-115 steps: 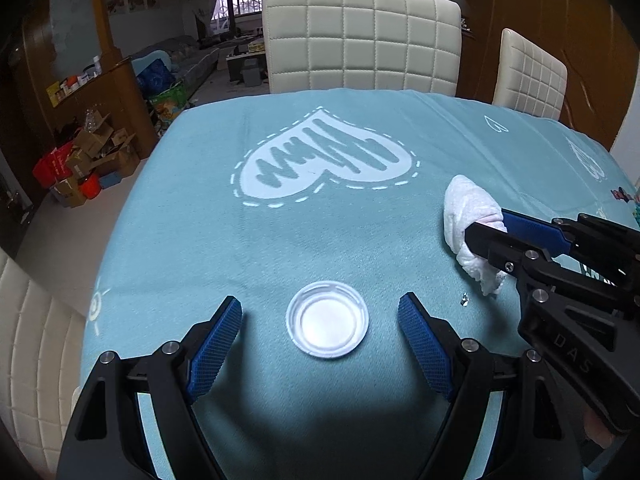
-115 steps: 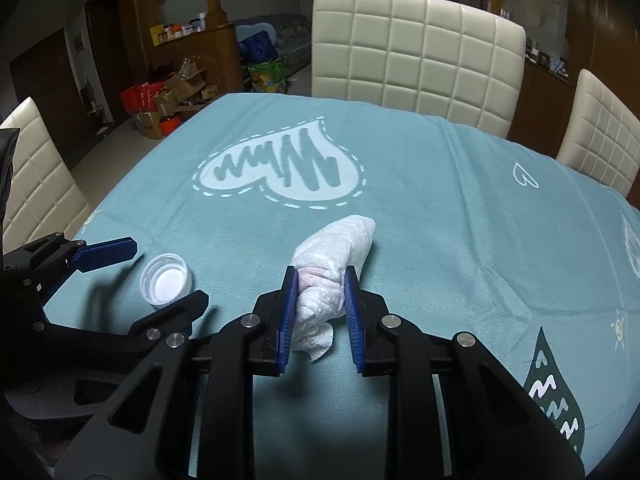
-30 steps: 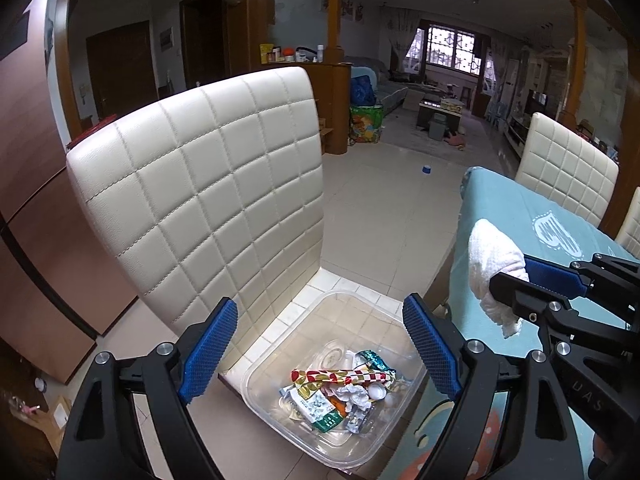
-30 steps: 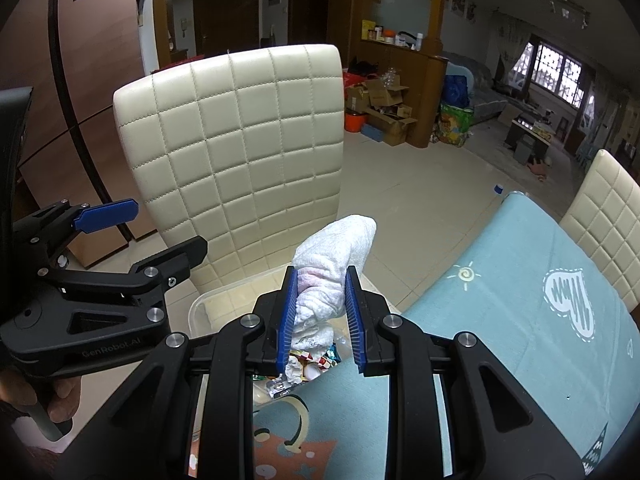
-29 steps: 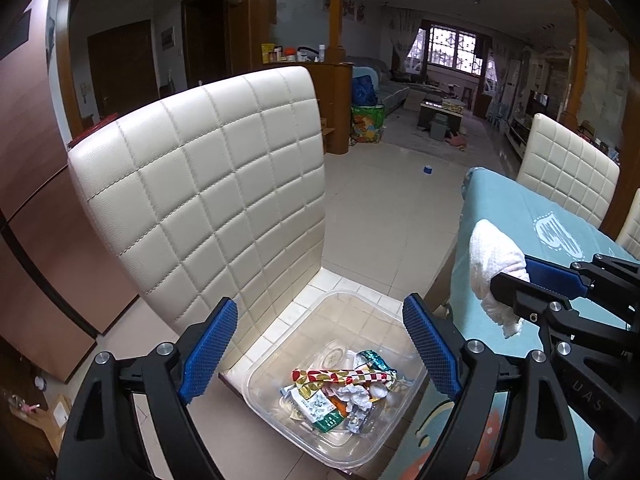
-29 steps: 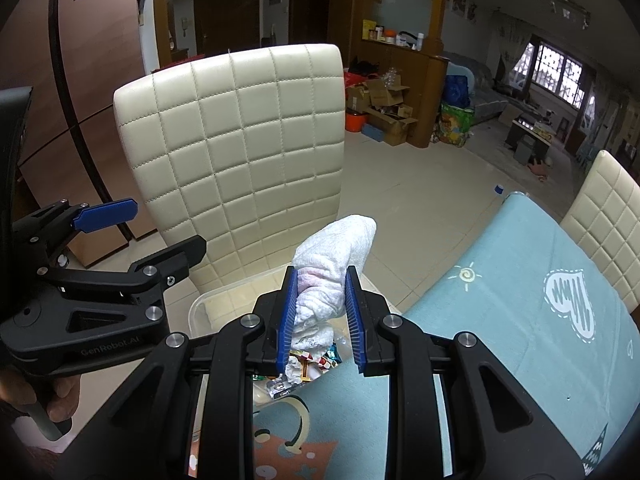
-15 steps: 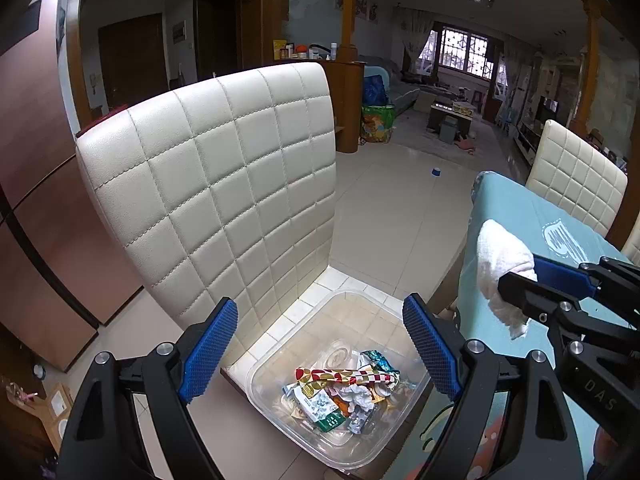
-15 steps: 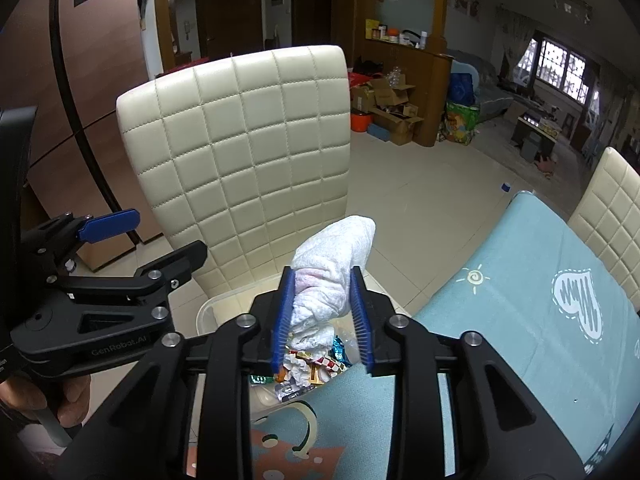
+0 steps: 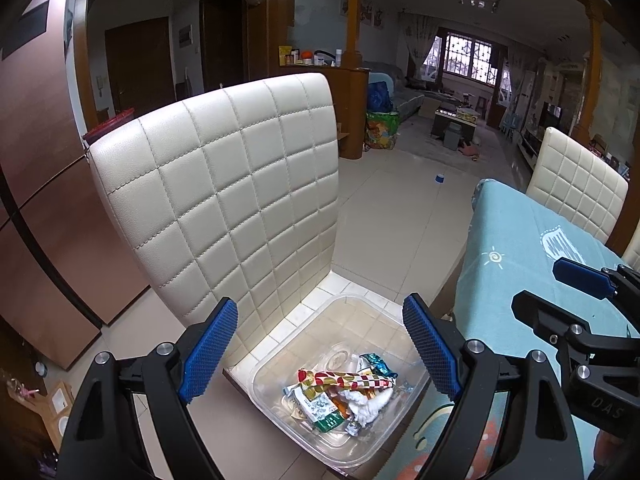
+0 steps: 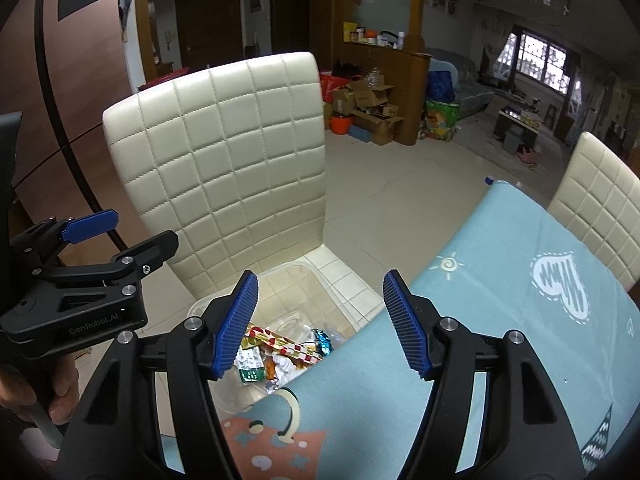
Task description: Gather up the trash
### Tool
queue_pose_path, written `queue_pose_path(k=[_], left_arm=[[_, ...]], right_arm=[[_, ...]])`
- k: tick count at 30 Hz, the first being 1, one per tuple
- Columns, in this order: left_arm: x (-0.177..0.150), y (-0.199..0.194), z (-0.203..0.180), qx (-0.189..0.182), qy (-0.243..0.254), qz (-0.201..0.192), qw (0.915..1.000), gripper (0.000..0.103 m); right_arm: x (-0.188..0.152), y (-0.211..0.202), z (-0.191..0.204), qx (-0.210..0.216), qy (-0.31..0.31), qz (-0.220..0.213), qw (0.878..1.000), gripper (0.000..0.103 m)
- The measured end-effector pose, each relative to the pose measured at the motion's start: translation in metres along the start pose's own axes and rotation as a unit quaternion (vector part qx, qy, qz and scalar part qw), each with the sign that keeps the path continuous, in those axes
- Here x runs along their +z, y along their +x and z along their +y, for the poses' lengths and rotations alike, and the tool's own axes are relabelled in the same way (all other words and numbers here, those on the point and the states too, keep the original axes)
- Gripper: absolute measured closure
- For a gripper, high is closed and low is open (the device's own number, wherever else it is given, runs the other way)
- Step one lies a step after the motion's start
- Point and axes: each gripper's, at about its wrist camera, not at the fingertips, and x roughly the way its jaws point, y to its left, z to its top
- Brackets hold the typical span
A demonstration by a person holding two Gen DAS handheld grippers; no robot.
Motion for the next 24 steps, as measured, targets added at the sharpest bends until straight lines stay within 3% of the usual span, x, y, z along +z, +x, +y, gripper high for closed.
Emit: queue_pose_path(k=[4,9,13,24], left_arm=[[-0.001,-0.003,-0.011,-0.011,0.005,0.001,0.9999,0.02],[-0.003,-0.012,-0.031,-0.021,0.013,-0.01,0.9997,0.02],[-0.002,-0.02,-0.047,-0.035,0.018,-0.026,0.9989,0.02],[0.015,-0.063,-0.105,-0.106,0.047,-0.084,0.9897,0.02]], right_arm=[[-0.006,-0.009,-0.011,-0.017,0.015,-0.001,1.0,0.025],[-0.016,-0.027,-0.031,-0.04,0.04,-0.002,0.998,0.022],[-0.024,-0.044,-0.048,-0.071,0.062,-0.009,0.996,0.013],[-0.036,-0.115,-0.101,-0.195,0.139,-0.057,0.969,0.004]])
